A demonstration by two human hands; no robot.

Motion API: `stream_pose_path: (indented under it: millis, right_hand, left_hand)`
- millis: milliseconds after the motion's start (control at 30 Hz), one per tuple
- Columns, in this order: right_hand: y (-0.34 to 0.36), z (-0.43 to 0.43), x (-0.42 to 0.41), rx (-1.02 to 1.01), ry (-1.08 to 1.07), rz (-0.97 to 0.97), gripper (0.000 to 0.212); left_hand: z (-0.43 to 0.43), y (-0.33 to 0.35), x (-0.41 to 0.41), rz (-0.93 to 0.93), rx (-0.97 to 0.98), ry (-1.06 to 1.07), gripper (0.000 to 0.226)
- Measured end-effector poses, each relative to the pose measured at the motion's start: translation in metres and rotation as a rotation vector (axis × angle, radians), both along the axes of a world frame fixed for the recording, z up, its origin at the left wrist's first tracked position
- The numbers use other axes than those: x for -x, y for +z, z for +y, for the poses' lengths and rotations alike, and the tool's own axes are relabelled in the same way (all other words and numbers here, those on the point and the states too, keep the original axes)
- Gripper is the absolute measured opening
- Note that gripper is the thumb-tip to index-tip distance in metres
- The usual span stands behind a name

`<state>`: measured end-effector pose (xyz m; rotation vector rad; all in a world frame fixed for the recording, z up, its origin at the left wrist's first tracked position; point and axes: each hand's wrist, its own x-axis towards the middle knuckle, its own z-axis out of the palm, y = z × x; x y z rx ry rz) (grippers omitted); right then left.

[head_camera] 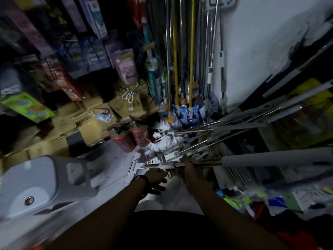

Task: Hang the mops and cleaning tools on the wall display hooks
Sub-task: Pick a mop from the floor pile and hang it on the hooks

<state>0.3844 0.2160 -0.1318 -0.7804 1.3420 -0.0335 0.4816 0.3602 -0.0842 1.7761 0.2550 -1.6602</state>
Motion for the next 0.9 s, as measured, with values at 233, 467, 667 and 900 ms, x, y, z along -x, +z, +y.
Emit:
stream_pose_path:
  millis: [233, 467, 667, 900]
  right_hand:
    - [0.076, 0.004, 0.011, 0.154, -0.123, -0.026, 0.045]
    - [0.133, 0.014, 0.019, 0.190, -0.111, -0.072, 0.038]
    - [0.152, 0.010, 0.023, 0.133, -0.036, -0.146, 0.039]
    - [0.147, 0.024, 0.031, 0.485, 0.662, 0.022, 0.017]
  left_hand:
    - [0.013, -0.019, -0.007, 0.328, 0.106, 0.527, 0.035]
    - [-0.005, -0.041, 0.007, 0.571, 0.332, 0.839, 0.026]
    - [-0.012, -0.045, 0.008, 0.514, 0.354, 1.040, 0.014]
    - [-0.058, -0.001, 0.020, 0.416, 0.362, 0.997, 0.019]
